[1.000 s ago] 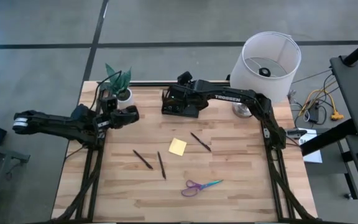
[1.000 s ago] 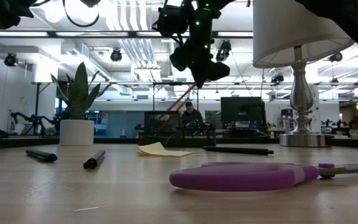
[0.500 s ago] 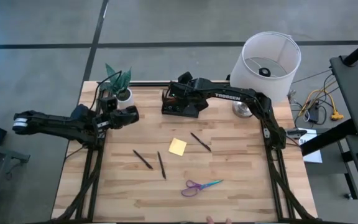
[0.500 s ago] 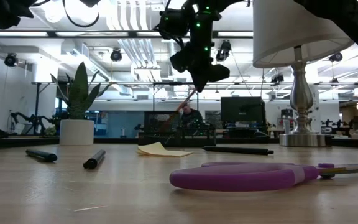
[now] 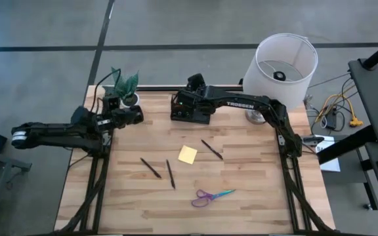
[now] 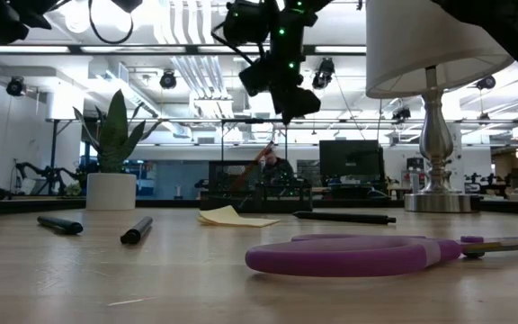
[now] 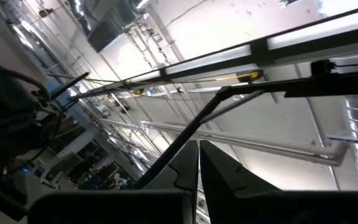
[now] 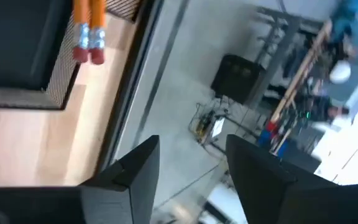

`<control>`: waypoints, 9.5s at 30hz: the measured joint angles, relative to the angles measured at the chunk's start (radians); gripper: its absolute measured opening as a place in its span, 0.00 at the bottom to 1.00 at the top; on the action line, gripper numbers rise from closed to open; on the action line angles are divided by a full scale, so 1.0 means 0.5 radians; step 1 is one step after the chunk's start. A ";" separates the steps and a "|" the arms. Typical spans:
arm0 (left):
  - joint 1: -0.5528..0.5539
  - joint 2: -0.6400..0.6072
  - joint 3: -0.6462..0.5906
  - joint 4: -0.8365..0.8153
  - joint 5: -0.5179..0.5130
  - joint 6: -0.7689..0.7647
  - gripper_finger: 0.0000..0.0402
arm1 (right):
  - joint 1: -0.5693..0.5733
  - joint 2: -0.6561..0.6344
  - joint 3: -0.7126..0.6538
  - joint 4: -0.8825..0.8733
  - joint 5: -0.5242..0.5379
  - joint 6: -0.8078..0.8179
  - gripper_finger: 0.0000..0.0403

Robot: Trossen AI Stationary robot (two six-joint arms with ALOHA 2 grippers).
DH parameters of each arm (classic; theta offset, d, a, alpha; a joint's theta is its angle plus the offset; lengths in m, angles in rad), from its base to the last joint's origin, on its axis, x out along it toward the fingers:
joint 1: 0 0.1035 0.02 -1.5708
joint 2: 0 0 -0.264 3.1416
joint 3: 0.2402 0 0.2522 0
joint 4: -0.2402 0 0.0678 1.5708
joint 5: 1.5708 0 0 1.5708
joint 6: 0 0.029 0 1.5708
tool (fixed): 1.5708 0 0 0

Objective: Pick and place office supplies into organizer
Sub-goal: Put the top right black pen into the black desk organizer, then put the left black pen into the black desk organizer

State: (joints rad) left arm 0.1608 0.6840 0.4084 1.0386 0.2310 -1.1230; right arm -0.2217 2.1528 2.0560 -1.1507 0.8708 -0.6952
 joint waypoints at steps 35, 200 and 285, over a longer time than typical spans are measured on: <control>0.000 0.116 -0.005 0.002 0.325 0.002 0.00 | 0.496 -0.450 -1.380 0.296 -1.893 2.987 0.42; 0.007 0.197 -0.006 -0.005 0.316 0.008 0.00 | 0.183 0.322 0.338 -0.488 -0.055 0.234 0.05; 0.005 -0.472 -0.467 -0.229 0.399 0.111 0.00 | 0.538 0.441 0.598 0.101 -0.426 1.941 0.29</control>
State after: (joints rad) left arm 0.1635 0.4480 0.1749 0.9241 0.4305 -1.0676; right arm 0.0473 2.3732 2.3551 -1.1003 0.6577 0.2755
